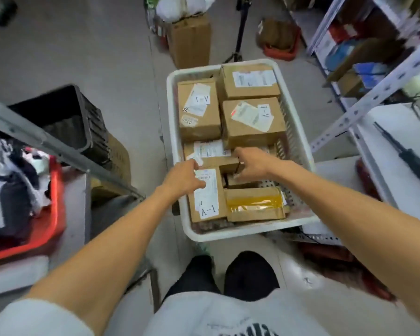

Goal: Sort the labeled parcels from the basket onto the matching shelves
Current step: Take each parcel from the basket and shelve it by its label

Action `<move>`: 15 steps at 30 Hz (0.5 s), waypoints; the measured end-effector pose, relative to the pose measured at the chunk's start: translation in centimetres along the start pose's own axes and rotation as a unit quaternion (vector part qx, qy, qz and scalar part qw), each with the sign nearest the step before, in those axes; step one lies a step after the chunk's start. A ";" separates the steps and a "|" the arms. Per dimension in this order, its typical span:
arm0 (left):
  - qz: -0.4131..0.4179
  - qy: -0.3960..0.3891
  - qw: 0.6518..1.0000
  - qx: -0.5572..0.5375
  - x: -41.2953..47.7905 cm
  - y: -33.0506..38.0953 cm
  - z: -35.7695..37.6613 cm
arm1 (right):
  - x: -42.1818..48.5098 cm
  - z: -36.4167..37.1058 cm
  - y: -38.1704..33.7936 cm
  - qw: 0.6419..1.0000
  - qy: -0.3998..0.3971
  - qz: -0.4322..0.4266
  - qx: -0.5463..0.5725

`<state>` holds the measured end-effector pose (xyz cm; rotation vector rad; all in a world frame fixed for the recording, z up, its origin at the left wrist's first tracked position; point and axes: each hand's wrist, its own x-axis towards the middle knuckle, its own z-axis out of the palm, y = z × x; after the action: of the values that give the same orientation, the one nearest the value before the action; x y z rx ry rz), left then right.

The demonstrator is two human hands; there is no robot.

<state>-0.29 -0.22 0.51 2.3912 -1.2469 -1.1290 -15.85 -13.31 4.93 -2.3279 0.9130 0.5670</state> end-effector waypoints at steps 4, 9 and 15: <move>-0.036 -0.019 0.998 -0.042 1.3 -2.2 3.8 | 3.9 5.0 1.0 0.997 -0.065 0.025 0.039; -0.050 0.025 0.995 -0.087 1.9 -3.4 7.5 | 7.2 11.9 2.0 0.968 -0.068 0.116 0.213; -0.036 0.072 0.991 -0.108 2.2 -4.0 8.5 | 10.6 18.8 4.3 0.879 -0.071 0.110 0.459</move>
<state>-3.21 1.75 -8.46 2.3233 -0.9485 -1.0325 -15.02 -8.89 -16.67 -1.3208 1.0733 0.2773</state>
